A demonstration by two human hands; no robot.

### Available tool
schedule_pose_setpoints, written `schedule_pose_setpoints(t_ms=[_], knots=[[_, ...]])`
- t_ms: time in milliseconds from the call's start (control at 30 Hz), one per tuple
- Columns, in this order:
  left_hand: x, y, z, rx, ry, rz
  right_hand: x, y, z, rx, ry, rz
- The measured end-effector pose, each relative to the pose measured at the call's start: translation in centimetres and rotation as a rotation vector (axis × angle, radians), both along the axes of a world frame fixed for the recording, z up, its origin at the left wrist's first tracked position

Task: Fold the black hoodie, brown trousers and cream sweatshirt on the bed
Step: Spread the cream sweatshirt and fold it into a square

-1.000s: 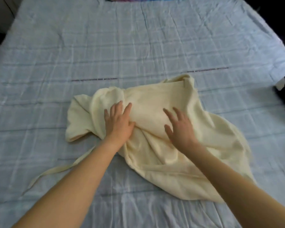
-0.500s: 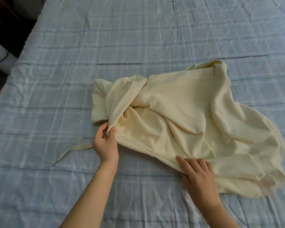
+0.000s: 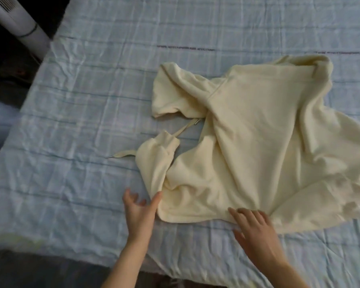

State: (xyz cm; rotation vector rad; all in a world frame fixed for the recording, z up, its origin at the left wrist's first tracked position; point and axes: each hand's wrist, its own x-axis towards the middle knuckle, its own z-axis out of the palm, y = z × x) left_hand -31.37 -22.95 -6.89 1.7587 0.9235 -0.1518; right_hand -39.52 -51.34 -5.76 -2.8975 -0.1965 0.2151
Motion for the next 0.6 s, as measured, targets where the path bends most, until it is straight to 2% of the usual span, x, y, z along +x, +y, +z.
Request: schedule_pose_setpoints(t_ms=[100, 167, 233, 333, 433, 467, 533, 600], knots=[[3.2, 0.2, 0.0, 0.211, -0.131, -0.248, 1.1, 4.0, -1.1, 0.135, -0.014, -0.014], [5.0, 0.5, -0.5, 0.302, -0.205, -0.343, 2.5, 6.5, -2.0, 0.196, -0.032, 0.025], [5.7, 2.0, -1.1, 0.305, -0.304, -0.240, 3.5, 8.6, -2.8, 0.198, -0.046, 0.060], [3.7, 5.7, -1.9, 0.123, -0.412, 0.106, 4.0, 10.0, -2.5, 0.248, -0.013, 0.016], [-1.0, 8.9, -3.3, -0.181, -0.203, 0.280, 3.2, 9.6, -1.6, 0.283, 0.031, 0.080], [-2.3, 9.9, -3.3, -0.175, -0.122, 0.298, 3.0, 9.4, -1.4, 0.293, 0.036, 0.091], [-3.7, 11.3, -3.1, 0.159, -0.123, 0.211, 3.4, 8.9, -1.3, 0.318, -0.008, 0.051], [-3.4, 11.1, -2.6, 0.554, -0.236, 0.015, 4.8, 8.5, -1.6, 0.320, -0.087, -0.034]])
